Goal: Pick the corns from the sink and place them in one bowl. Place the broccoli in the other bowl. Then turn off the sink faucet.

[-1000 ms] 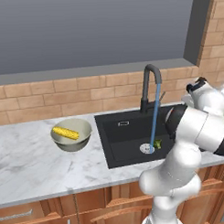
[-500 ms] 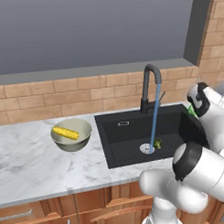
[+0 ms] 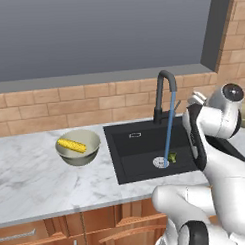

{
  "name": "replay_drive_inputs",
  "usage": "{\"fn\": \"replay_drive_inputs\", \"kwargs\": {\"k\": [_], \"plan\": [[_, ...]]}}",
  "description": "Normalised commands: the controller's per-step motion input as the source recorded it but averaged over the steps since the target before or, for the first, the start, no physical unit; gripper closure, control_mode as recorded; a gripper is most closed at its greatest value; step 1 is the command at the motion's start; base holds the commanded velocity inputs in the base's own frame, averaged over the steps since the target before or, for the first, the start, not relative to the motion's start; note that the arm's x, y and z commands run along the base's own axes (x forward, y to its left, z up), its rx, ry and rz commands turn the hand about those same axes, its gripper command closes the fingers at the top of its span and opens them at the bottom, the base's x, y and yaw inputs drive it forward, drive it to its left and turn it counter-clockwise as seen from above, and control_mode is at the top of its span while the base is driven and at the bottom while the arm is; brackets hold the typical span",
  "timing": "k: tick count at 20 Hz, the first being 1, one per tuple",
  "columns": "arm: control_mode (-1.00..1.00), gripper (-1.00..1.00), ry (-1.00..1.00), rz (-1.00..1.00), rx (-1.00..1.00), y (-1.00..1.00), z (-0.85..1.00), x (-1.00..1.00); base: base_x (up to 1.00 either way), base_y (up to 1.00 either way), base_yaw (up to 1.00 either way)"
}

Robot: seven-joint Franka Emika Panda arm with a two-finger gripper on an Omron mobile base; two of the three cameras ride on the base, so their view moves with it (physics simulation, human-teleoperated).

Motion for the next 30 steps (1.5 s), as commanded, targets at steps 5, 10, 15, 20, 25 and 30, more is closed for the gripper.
{"fn": "replay_drive_inputs", "kwargs": {"k": [5,10,15,20,25,30], "plan": [[-1.00,1.00,0.03,0.06,-0.20,0.82,0.33,-0.11,0.00,0.00,0.00],[-1.00,1.00,0.26,0.12,-0.11,0.60,0.02,-0.06,0.00,0.00,0.00],[-1.00,1.00,0.45,0.19,-0.15,0.66,0.05,0.00,0.00,0.00,0.00],[-1.00,1.00,0.40,0.20,-0.17,0.70,0.07,0.00,0.00,0.00,0.00],[-1.00,1.00,0.29,0.22,-0.05,0.62,0.00,0.00,0.00,0.00,0.00],[-1.00,1.00,0.16,0.18,0.02,0.34,0.00,0.00,0.00,0.00,0.00]]}}
